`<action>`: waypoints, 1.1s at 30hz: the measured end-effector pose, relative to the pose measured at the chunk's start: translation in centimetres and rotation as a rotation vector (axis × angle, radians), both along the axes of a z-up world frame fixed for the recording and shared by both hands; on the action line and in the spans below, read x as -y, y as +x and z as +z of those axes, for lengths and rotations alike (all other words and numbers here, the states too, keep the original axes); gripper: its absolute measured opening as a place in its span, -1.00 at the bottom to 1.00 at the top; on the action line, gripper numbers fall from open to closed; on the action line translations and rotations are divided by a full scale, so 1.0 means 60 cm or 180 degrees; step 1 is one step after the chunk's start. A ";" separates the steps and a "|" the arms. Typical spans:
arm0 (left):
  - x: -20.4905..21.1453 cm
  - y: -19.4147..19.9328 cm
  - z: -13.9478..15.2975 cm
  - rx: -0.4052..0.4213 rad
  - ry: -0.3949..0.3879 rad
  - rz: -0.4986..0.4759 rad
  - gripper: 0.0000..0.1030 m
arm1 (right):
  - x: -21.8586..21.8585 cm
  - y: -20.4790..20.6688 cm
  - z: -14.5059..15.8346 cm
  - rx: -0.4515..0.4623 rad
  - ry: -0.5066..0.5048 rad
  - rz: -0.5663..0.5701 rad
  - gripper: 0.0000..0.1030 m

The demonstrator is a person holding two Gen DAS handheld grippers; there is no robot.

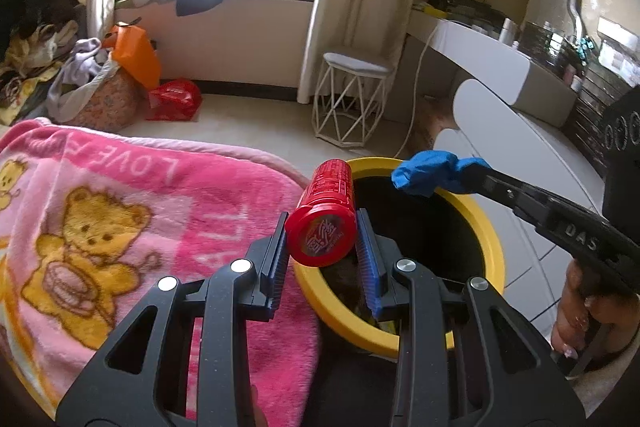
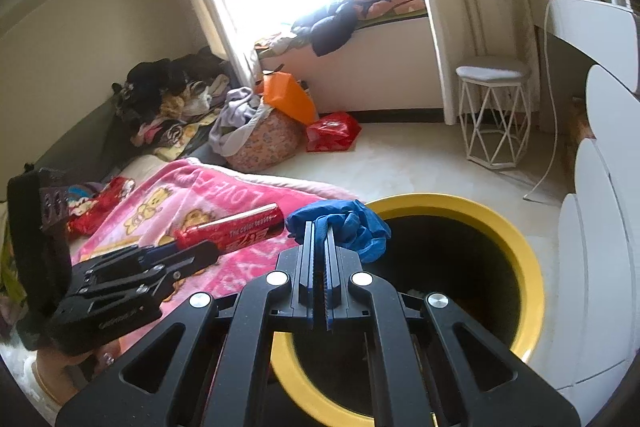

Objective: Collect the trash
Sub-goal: 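Carry the red can and blue glove with both tools over the yellow bin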

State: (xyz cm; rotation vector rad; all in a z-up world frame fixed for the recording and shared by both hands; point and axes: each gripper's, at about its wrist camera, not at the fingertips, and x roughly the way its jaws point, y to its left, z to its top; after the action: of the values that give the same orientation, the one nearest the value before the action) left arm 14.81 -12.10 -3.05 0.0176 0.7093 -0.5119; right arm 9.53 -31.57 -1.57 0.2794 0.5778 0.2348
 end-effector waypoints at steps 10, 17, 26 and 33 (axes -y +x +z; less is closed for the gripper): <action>0.041 -0.021 -0.006 -0.0008 0.0028 -0.0187 -0.51 | 0.038 -0.004 -0.008 -0.0007 -0.0030 -0.0213 -0.92; 0.064 -0.028 -0.021 -0.0063 0.0051 -0.0278 -0.51 | 0.065 0.001 -0.023 -0.0099 -0.0054 -0.0352 -0.92; 0.087 -0.029 -0.047 -0.0171 0.0117 -0.0372 -0.51 | 0.082 0.013 -0.050 -0.0281 -0.0049 -0.0421 -0.92; 0.105 -0.025 -0.068 -0.0286 0.0165 -0.0436 -0.51 | 0.087 0.021 -0.070 -0.0416 -0.0047 -0.0419 -0.92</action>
State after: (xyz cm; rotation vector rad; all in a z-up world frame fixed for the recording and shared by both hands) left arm 13.31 -18.41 -7.16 0.0927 0.8131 -0.6281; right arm 10.80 -36.81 -5.78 0.3186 0.6873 0.0854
